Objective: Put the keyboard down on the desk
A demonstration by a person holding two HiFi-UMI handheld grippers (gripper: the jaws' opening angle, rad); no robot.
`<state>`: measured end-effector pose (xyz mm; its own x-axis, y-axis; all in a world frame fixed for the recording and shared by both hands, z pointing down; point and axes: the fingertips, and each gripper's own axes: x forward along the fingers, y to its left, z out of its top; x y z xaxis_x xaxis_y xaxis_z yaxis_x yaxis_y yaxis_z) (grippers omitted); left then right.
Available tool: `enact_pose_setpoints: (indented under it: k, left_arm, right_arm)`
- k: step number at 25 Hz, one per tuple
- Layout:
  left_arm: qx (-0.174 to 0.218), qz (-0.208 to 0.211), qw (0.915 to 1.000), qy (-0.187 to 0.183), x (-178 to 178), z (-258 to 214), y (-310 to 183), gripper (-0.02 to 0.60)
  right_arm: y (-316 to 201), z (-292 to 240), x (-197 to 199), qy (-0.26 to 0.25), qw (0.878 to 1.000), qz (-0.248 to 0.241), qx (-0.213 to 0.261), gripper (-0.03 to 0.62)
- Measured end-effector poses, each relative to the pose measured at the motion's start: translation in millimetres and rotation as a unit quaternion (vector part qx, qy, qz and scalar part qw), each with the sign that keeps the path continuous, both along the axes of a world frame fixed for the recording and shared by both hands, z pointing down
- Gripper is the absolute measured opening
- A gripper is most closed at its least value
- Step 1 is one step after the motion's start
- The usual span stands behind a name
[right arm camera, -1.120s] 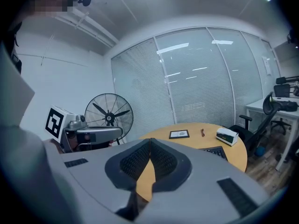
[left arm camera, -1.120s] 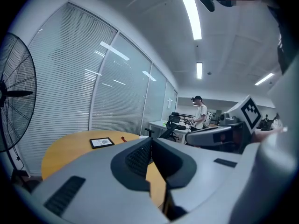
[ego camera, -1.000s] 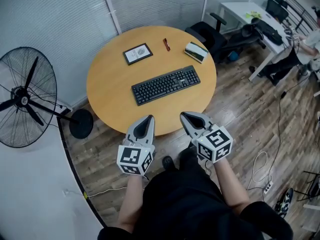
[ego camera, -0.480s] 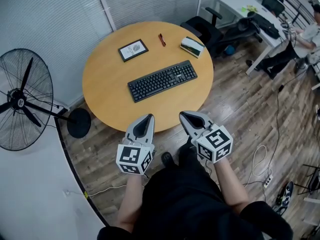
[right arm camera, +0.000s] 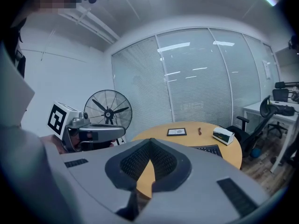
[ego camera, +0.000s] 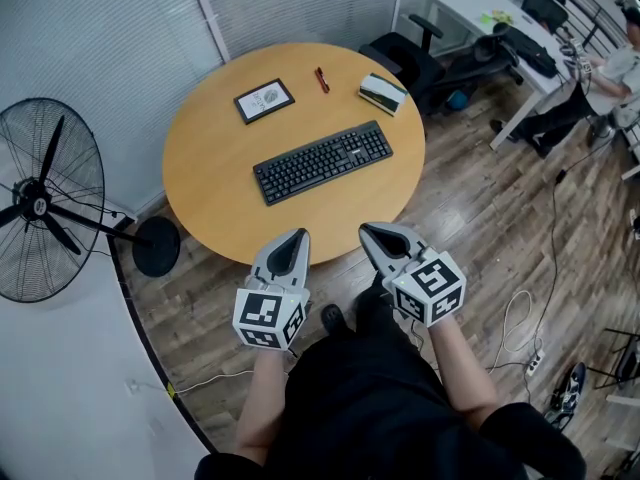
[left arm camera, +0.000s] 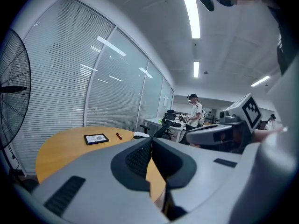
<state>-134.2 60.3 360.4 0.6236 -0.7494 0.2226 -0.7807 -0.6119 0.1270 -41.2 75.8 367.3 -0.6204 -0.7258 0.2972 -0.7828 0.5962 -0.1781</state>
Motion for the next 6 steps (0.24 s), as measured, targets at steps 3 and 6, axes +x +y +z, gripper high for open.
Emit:
enact_pose_setpoints:
  k: [3,6]
  left_arm:
    - [0.0,0.0,1.0,0.001,0.0,-1.8,-1.8,0.0]
    - [0.0,-0.001,1.0,0.002,0.3,-1.9,-3.2,0.0]
  right_arm:
    - [-1.5,-1.8,-0.3,0.003,1.0,-0.001,0.002,0.009]
    - [-2.3,-2.4,-0.5,0.006,1.0,-0.002,0.003,0.009]
